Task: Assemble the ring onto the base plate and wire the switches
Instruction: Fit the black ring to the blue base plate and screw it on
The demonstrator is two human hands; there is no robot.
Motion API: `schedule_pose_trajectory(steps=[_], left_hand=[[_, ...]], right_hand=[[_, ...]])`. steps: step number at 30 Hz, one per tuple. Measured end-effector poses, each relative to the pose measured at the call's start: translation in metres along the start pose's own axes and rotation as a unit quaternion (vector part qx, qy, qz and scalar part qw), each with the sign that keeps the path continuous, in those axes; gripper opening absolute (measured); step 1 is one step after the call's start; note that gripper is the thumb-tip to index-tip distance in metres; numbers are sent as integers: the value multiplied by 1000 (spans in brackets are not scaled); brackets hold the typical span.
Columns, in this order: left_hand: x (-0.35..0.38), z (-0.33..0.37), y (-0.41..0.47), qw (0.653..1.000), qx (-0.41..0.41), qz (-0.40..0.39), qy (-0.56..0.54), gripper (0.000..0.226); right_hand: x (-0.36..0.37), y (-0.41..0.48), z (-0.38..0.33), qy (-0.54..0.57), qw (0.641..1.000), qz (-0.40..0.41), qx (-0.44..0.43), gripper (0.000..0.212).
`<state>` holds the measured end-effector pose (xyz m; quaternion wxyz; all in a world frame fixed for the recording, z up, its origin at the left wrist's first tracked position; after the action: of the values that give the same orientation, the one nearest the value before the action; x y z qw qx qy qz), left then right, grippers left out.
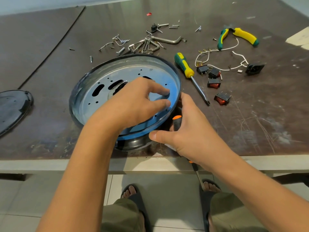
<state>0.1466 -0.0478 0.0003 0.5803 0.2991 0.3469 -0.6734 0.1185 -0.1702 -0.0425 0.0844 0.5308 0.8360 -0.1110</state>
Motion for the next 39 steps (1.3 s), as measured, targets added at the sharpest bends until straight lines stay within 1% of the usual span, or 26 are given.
schedule_pose_trajectory(steps=[4,7,10,12,14,15,16,18,21,23,24,27,29,31,35,39], left_hand=[[-1,3,-1,1000,7,-7,7,34],[2,5,1,1000,-4,-10,4,31],[-4,5,0,999,-25,19,27,31],[-10,2,-3,998,-34,39,37,32],[-12,6,-5,998,-24,47,43,20],[-11,9,-5,998,-18,46,40,12],[-9,12,-5,998,-11,41,38,7],[-6,16,-5,998,3,32,58,10],[-5,21,-6,997,29,25,67,13],[-6,24,-7,997,40,23,57,16],[-6,25,-7,997,42,23,53,16],[-6,27,-7,997,55,17,45,18],[-4,27,-7,997,63,4,41,13],[-3,25,-7,997,70,1,40,10],[-4,22,-8,997,77,6,24,17],[-12,20,-11,996,77,53,7,14]], right_hand=[[-1,1,-2,-37,999,-12,6,88],[-2,3,-1,-63,998,-24,19,89],[-3,5,0,-77,996,-28,22,88],[-6,6,0,-108,993,-44,24,87],[-13,10,1,-156,984,-78,36,86],[-19,13,3,-152,983,-92,47,83],[-27,17,6,-118,986,-97,63,80],[-44,23,13,-25,991,-76,106,72],[-56,32,22,22,990,-49,132,43],[-53,37,27,76,985,-52,143,27],[-50,39,28,107,981,-59,149,26],[-43,42,32,187,965,-64,173,40],[-43,44,34,213,956,-56,192,46],[-44,43,35,220,951,-68,207,45],[-46,40,37,235,941,-95,225,39],[-41,41,35,223,944,-110,214,40]])
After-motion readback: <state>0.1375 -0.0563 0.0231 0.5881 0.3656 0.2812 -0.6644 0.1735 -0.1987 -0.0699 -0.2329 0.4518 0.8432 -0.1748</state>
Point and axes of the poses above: each hand's wrist, its own y-axis towards the middle knuckle, its own x-axis out of the palm, z = x × y, the point moved 8 cm from there along y, towards the middle knuckle, and after that the axes turned 2 degrees about -y, right-handed, at the moved point
